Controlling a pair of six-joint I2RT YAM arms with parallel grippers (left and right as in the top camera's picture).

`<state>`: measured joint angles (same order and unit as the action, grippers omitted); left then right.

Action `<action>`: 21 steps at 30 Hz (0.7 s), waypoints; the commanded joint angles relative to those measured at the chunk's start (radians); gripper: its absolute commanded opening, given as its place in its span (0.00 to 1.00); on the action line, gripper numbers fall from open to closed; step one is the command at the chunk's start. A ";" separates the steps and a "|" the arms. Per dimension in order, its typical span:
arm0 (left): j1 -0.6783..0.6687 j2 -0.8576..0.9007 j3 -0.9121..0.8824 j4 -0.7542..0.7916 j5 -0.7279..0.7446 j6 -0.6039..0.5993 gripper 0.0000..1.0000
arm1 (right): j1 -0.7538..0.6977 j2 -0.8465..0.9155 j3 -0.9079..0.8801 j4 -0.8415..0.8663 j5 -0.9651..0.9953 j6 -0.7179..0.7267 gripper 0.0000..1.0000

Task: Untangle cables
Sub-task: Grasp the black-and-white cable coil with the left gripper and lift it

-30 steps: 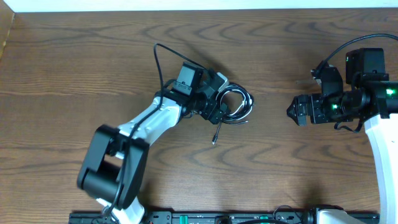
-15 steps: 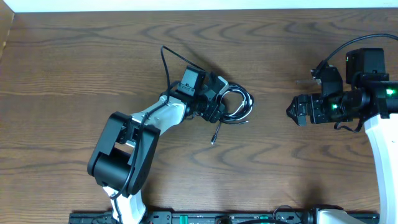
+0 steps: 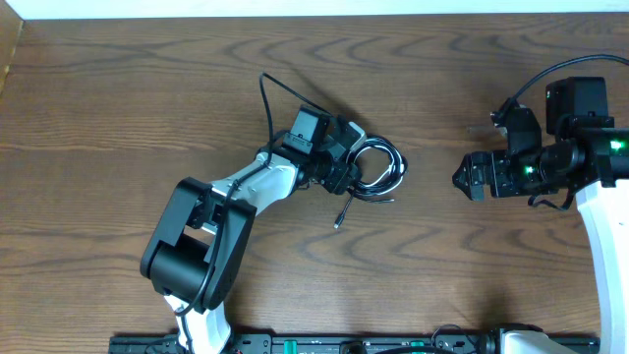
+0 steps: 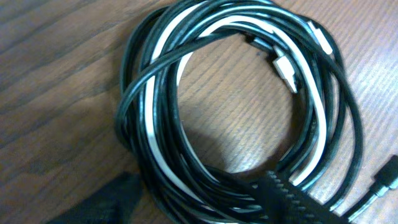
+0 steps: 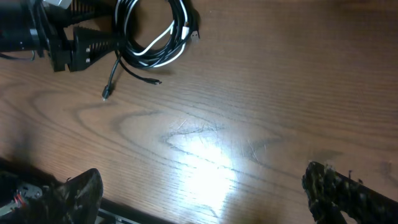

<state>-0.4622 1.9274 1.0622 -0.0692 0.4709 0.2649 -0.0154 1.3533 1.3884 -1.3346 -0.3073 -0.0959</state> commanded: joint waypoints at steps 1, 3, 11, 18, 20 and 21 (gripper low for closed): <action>-0.019 0.014 0.019 0.004 -0.113 -0.033 0.55 | -0.003 0.005 0.008 -0.006 -0.014 -0.014 0.99; -0.029 0.014 0.019 0.004 -0.151 -0.039 0.55 | -0.003 0.005 0.008 -0.009 -0.014 -0.014 0.99; -0.072 0.014 0.019 0.011 -0.203 -0.042 0.50 | -0.003 0.005 0.008 -0.013 -0.014 -0.014 0.99; -0.084 0.014 0.019 0.011 -0.204 -0.066 0.48 | -0.003 0.005 0.008 -0.024 -0.014 -0.014 0.99; -0.085 0.014 0.019 0.011 -0.204 -0.084 0.25 | -0.003 0.005 0.008 -0.027 -0.014 -0.014 0.99; -0.085 0.014 0.019 0.011 -0.204 -0.088 0.08 | -0.003 0.005 0.008 -0.029 -0.014 -0.014 0.99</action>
<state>-0.5407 1.9274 1.0622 -0.0544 0.2790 0.2077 -0.0154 1.3533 1.3884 -1.3586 -0.3077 -0.0959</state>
